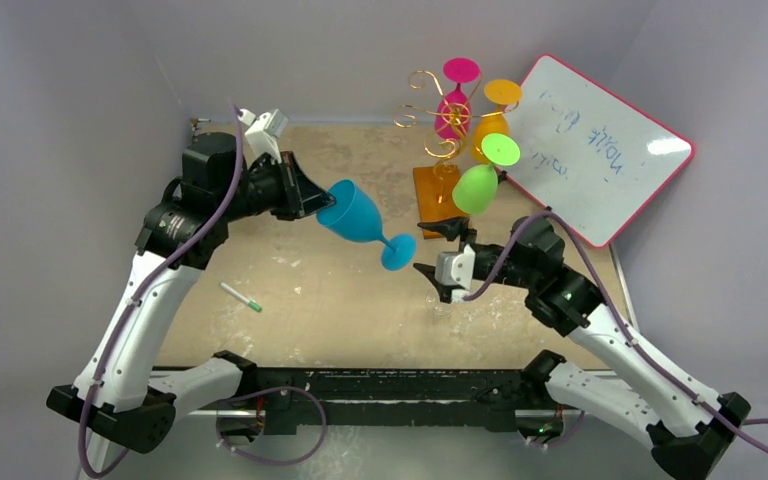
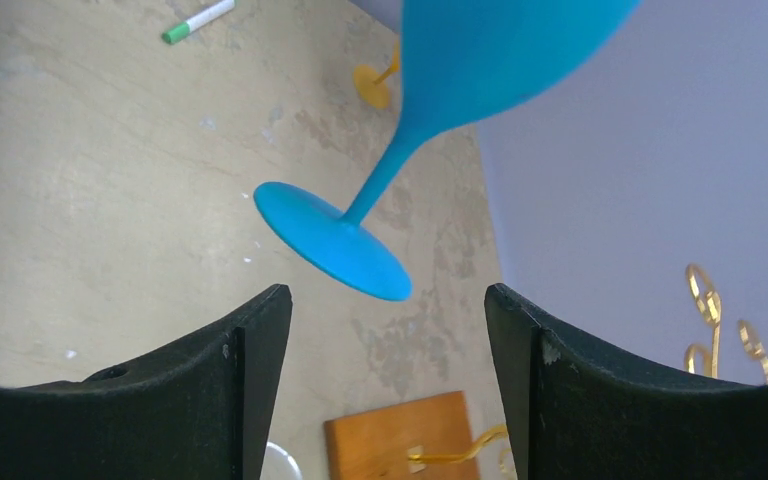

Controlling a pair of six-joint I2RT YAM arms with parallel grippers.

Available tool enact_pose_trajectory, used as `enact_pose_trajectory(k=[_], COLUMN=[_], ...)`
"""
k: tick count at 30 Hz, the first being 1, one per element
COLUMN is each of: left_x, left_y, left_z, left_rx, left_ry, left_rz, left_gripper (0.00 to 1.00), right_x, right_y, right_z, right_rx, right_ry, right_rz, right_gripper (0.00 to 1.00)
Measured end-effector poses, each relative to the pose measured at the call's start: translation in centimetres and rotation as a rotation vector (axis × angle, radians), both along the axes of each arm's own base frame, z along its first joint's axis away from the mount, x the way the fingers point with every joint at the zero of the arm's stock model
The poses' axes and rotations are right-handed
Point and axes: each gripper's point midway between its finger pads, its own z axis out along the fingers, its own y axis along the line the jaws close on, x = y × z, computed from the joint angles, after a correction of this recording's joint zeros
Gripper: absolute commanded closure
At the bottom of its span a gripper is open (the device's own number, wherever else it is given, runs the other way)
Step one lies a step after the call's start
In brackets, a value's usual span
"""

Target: Place the wine glass upside down on the wine glass rack

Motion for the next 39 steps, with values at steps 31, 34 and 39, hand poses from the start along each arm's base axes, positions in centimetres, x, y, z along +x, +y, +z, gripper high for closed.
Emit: enact_pose_trajectory(k=[31, 34, 39], left_x=[0.9, 0.7, 1.5], left_y=[3.6, 5.1, 7.7], left_z=[3.6, 4.5, 4.2], left_rx=[0.029, 0.039, 0.09], left_ry=[-0.193, -0.253, -0.279], left_rz=[0.197, 0.273, 0.415], left_gripper=[0.11, 0.0, 0.0], right_x=[-2.0, -2.0, -2.2], right_y=[3.3, 3.5, 3.9], right_z=[-3.7, -4.2, -3.6], right_rx=[-0.163, -0.15, -0.069], right_ry=[-0.165, -0.093, 0.038], right_rz=[0.138, 0.121, 0.083], right_gripper=[1.0, 1.0, 1.0])
